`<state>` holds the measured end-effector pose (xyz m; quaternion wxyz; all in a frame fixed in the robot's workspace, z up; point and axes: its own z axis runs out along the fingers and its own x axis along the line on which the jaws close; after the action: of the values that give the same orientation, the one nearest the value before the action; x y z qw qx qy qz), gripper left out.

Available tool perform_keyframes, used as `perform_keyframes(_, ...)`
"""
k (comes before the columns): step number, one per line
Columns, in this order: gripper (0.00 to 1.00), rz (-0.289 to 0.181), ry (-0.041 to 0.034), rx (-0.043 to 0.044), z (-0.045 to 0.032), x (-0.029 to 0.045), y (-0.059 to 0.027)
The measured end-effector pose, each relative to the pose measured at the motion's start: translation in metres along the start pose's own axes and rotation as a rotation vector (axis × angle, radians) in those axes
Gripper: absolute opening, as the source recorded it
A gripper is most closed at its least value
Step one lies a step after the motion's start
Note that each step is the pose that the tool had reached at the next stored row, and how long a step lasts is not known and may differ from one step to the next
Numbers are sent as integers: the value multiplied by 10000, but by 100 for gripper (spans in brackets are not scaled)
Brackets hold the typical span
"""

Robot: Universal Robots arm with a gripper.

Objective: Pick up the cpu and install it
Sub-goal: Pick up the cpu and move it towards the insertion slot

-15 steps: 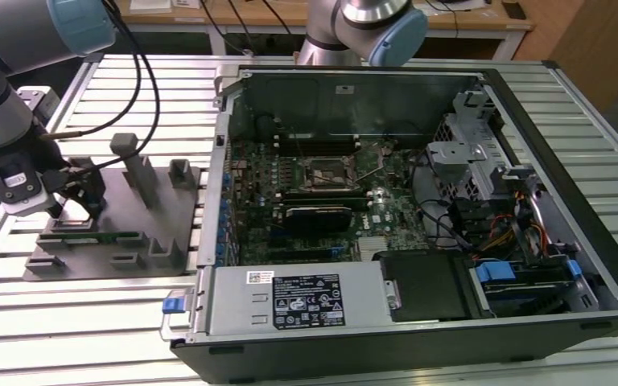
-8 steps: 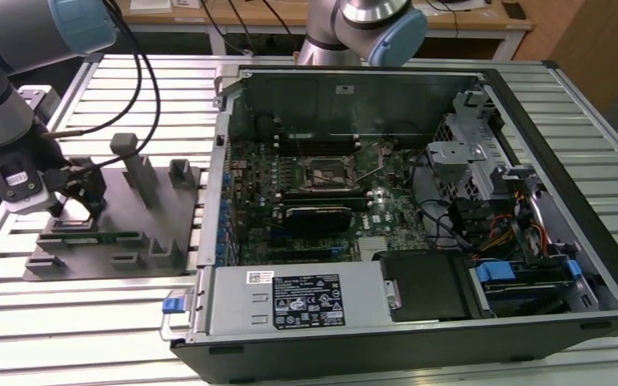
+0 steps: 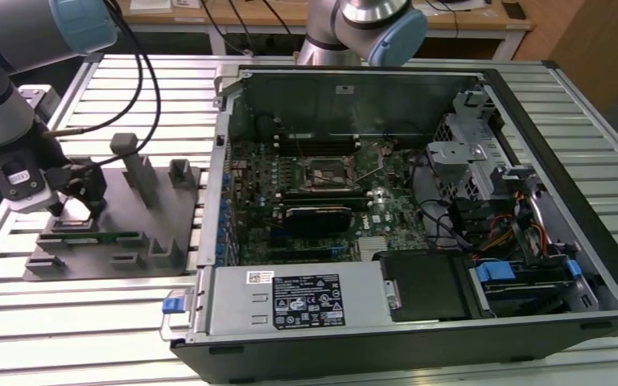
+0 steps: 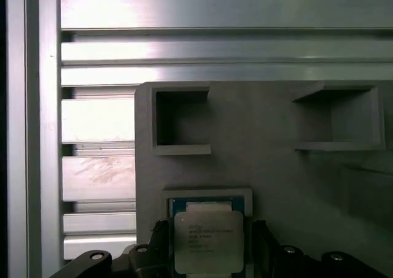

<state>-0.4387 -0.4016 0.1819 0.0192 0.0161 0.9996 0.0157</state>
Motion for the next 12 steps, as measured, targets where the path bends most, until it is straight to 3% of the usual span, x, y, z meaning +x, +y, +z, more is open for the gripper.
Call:
perform_keyframes(3, 65, -215, 7, -7, 0, 0, 0)
perform_keyframes(12, 65, -219, 6, -8, 0, 22, -1)
